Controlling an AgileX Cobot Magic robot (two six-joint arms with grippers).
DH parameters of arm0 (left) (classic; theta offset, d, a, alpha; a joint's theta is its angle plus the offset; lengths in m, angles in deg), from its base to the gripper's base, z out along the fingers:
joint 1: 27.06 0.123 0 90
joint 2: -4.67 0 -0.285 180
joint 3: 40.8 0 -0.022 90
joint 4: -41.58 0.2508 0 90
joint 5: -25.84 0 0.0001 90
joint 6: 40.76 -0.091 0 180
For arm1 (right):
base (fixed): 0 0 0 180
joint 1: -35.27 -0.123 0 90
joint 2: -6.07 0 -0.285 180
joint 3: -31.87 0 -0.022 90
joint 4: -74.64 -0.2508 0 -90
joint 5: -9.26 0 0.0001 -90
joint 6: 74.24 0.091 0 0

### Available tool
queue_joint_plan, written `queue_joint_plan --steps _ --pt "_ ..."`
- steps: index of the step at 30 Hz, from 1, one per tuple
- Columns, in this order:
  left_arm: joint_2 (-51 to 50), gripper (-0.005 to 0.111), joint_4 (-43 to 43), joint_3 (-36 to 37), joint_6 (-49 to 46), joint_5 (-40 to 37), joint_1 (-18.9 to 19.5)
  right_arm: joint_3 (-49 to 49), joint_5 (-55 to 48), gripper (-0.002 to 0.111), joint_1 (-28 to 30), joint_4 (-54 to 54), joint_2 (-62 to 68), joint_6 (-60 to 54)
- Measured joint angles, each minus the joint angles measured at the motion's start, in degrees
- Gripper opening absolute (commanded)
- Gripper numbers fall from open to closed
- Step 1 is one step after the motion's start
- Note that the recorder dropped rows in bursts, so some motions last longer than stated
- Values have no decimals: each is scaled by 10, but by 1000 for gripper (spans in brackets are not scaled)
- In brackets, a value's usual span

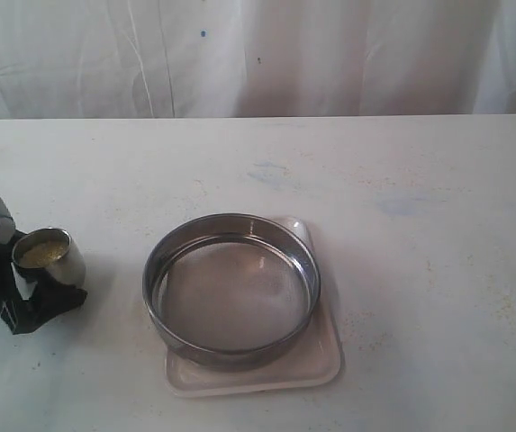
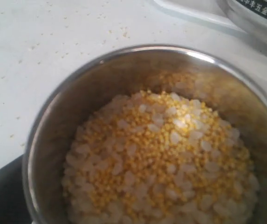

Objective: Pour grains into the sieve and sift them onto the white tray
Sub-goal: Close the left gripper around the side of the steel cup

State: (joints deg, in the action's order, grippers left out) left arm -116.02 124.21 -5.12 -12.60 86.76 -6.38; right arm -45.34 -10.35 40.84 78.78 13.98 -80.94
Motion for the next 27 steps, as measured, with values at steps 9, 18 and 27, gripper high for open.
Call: queue_joint_plan --steps 9,18,27 --pt "-8 105 -43 0 -24 9 0 0 0 0 0 0 0 0" --pt "-10 84 -65 0 -28 9 0 0 0 0 0 0 0 0" --pt "-10 18 -63 0 -37 10 0 0 0 0 0 0 0 0"
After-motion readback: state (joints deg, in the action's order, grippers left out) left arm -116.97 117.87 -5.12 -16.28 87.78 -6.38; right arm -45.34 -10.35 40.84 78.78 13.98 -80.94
